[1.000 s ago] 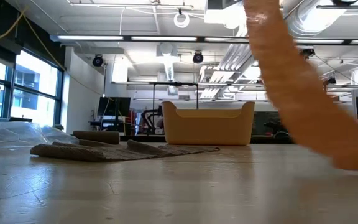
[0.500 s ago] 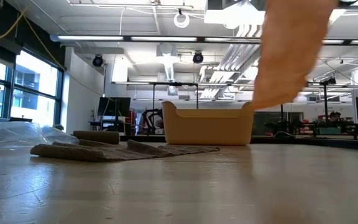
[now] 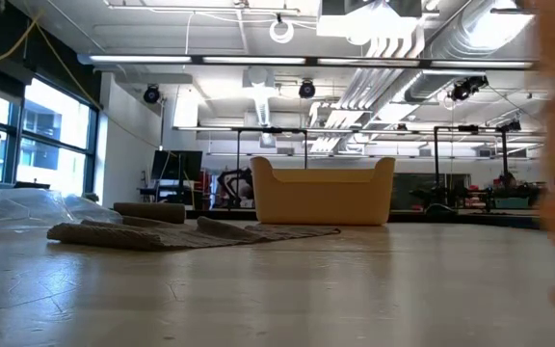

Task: Roll bandage
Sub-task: Roll the orange bandage

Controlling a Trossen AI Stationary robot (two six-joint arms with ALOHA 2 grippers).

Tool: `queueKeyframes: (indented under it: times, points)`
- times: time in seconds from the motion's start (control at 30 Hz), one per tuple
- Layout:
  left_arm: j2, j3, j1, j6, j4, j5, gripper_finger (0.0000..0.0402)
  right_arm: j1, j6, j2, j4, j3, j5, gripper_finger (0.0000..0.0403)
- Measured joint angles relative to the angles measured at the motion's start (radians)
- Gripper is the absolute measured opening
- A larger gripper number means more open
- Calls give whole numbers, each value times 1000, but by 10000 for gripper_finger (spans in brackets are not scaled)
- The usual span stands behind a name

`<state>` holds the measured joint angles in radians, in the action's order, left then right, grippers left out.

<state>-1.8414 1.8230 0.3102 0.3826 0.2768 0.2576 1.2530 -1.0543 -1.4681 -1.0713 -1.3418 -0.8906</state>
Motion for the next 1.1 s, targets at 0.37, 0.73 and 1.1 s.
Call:
queueKeyframes:
  times: [0.37, 0.73, 1.1]
  points:
    - [-15, -232, -328, -78, 46, -85, 3, 0, -18, -29, -43, 1, -13, 37]
    - [-87, -394, -374, -154, 164, -139, 3, -10, -113, -137, -104, 2, -106, 37]
    - [-93, -539, -345, -184, 221, -36, 3, -64, -292, -214, -98, 3, 50, 60]
